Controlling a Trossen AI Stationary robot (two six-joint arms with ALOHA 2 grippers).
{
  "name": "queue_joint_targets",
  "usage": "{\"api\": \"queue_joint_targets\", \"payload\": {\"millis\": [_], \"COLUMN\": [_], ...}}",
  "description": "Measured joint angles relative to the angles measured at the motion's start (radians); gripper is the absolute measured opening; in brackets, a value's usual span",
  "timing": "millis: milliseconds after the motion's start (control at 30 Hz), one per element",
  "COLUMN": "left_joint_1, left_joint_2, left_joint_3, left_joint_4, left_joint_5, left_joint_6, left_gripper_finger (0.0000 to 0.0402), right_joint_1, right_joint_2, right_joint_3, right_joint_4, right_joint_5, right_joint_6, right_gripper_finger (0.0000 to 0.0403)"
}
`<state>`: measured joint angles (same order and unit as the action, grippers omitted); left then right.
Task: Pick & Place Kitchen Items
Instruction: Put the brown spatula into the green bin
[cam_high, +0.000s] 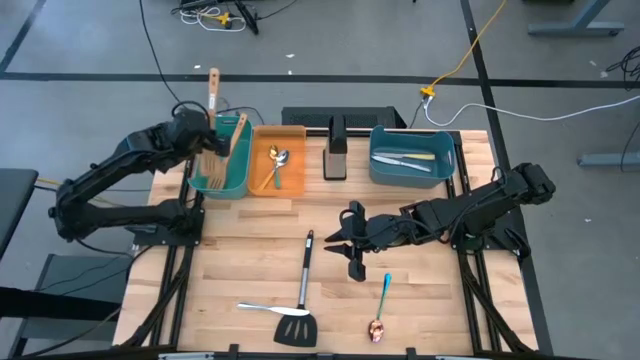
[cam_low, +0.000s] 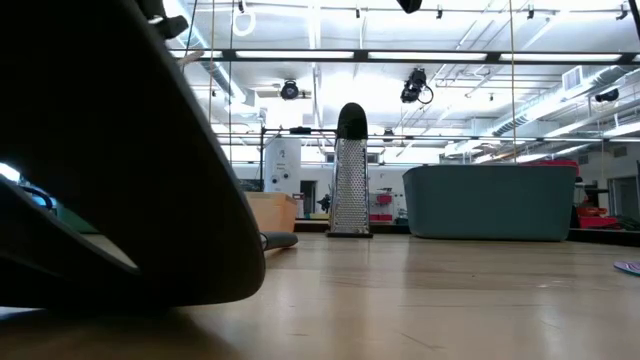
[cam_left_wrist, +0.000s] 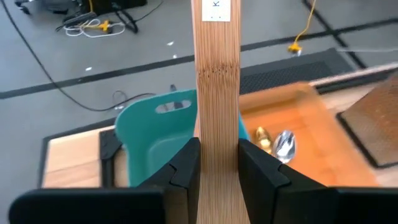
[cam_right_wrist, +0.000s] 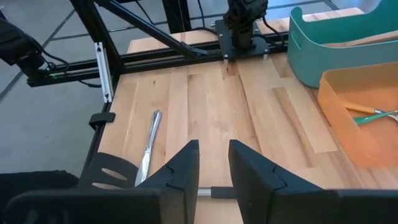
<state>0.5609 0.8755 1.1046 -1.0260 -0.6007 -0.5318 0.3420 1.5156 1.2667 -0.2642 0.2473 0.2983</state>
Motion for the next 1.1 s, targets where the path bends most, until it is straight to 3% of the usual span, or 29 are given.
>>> {"api": "queue_joint_targets", "payload": {"millis": [433,667,1100], "left_joint_1": [0.183,0.258,0.307], "left_joint_2": [-0.008,-0.007,-0.006], "left_joint_3": [-0.192,-0.283,-0.301], "left_joint_4": [0.149,0.253,0.267], "left_joint_5": [0.122,0.203,0.282], "left_joint_6": [0.1,0.154,0.163], "left_gripper_finger": [0.009,0.009,0.0104], "right_joint_1": [0.0,0.0,-0.002], "right_joint_2": [0.0,-0.001,-0.001], "right_joint_3": [-0.005,-0.109,-0.151], "right_joint_4": [-0.001,0.116,0.203], "right_joint_5": [0.007,0.007,0.004], "right_joint_6": [0.0,0.0,0.004], "right_gripper_finger": [0.0098,0.0097,0.0097]}}
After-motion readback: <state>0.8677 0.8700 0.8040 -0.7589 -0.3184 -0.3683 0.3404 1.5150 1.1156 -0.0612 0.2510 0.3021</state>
